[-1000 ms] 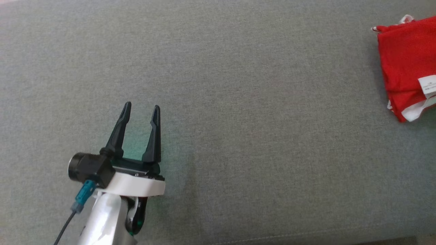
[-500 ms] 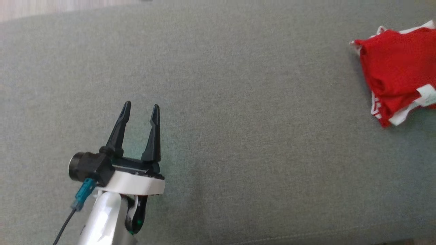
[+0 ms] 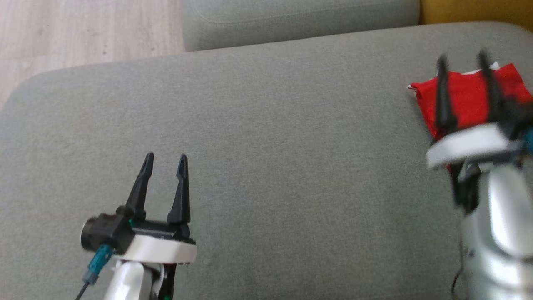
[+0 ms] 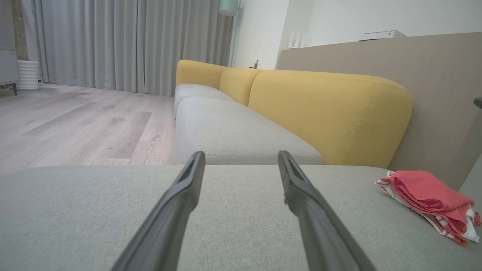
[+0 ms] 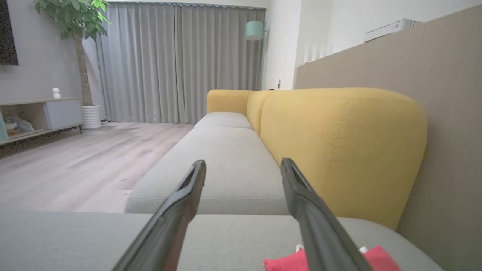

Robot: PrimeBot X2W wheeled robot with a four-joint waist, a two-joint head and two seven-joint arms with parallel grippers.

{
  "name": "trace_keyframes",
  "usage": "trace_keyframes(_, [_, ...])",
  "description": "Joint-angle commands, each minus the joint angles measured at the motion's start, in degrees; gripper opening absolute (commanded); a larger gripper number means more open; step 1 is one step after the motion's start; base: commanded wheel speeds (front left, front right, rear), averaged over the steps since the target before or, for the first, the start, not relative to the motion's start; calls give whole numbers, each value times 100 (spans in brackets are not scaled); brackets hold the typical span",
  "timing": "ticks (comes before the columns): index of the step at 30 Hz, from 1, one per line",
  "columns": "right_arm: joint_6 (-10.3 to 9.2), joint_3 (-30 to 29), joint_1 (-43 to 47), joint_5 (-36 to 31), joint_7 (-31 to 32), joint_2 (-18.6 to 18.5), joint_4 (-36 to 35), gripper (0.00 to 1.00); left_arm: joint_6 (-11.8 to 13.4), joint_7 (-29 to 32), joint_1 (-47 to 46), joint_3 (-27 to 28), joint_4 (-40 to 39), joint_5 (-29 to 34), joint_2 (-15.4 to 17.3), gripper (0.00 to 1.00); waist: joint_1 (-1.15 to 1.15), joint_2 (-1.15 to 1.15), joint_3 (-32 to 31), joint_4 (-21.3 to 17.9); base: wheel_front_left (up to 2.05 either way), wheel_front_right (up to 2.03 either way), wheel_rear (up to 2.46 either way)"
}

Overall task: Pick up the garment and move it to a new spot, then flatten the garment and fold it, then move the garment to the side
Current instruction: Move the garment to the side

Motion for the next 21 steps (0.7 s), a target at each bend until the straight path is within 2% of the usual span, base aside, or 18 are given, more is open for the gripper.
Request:
trace_keyframes(1, [-5, 201, 171, 189, -153, 86, -311, 100, -33, -29, -31, 204, -196, -69, 16, 100, 1, 0, -66, 60, 0, 0, 0])
trace_keyframes(5, [-5, 552, 933, 934, -431, 151, -375, 100, -33, -29, 125, 231, -181, -120, 1, 100, 1, 0, -136, 141, 0, 0, 0])
trace_keyframes(8, [-5, 805, 1327, 1242, -605, 154, -219, 100, -33, -29, 230, 207, -162, -123, -5, 100, 1, 0, -188, 195, 0, 0, 0])
trace_keyframes(15, [-5, 1144, 1549, 1209, -762, 155, 1, 100, 22, -29, 324, 261, -206, -173, -10, 100, 1, 0, -237, 246, 0, 0, 0])
trace_keyframes(21, [-5, 1190, 1524, 1198, -779, 156, 30, 100, 72, -29, 349, 246, -235, -173, -11, 100, 1, 0, -283, 247, 0, 0, 0])
